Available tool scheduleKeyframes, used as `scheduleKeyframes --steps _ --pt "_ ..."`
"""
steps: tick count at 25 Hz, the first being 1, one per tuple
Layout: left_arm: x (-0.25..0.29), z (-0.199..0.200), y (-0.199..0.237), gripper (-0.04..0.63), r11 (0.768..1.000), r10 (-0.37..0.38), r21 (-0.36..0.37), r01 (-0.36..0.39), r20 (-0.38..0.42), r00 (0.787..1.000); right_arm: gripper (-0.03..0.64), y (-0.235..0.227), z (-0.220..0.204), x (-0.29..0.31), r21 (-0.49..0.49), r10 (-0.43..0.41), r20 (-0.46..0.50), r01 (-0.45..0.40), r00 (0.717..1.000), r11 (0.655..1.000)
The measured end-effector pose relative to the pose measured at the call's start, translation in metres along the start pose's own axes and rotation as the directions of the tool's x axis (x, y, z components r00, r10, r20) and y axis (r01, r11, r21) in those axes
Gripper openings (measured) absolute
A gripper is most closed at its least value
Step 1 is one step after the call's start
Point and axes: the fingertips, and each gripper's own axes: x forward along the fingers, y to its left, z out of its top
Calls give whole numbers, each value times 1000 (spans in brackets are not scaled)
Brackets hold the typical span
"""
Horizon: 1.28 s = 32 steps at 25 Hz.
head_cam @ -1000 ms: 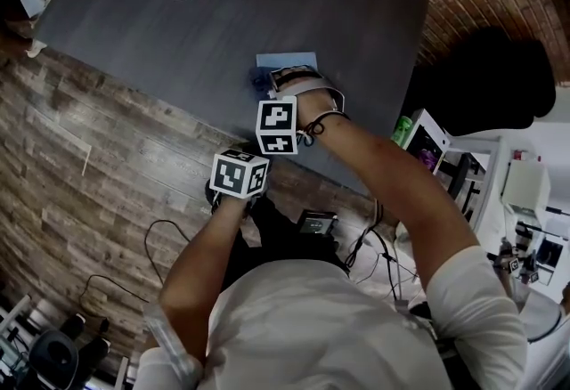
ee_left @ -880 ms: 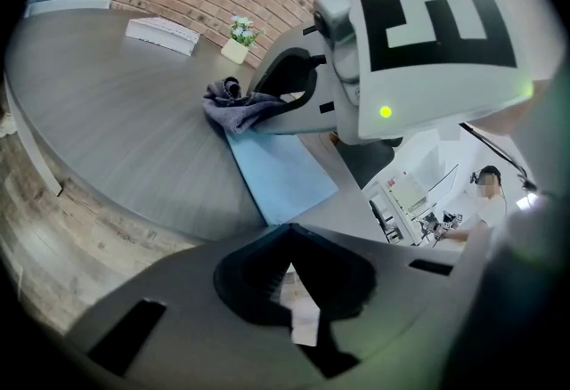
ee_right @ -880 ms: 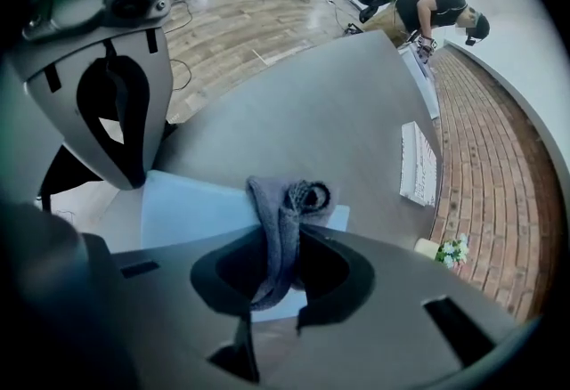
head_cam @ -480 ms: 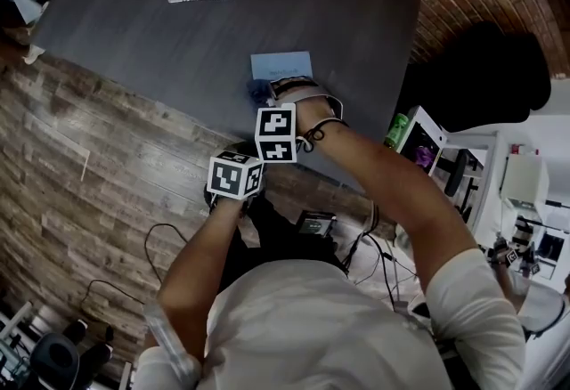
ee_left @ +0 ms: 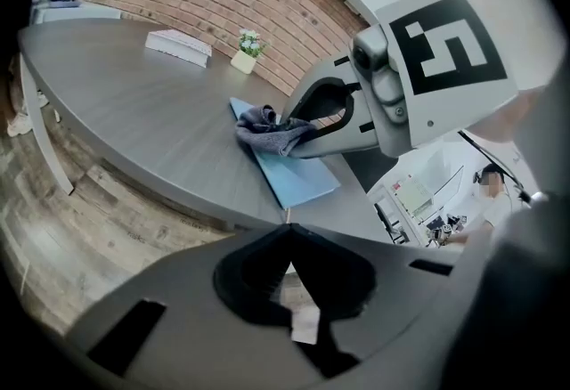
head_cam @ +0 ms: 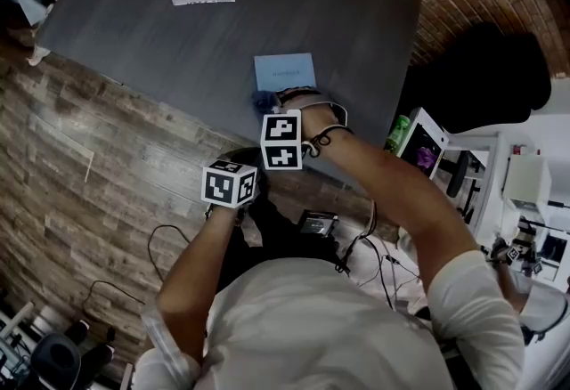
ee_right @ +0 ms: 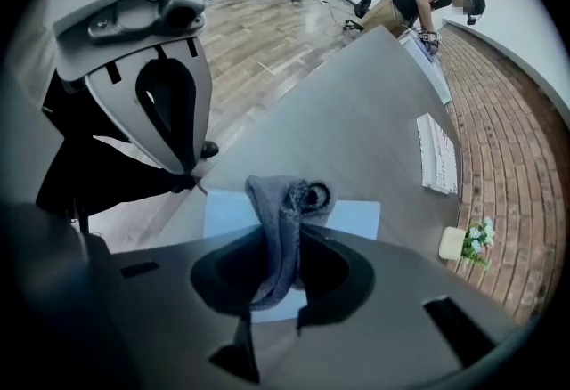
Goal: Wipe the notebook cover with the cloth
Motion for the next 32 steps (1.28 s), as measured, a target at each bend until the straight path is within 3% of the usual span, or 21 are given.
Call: scheduleKeyframes --steps 19,32 --pt "-31 -14 -5 8 1000 2 -17 -1 29 1000 89 55 7 -18 -35 42 24 -41 999 999" --pt "-41 -15 -4 8 1000 5 -18 -4 33 999 89 88 11 -37 -58 140 57 -137 988 989"
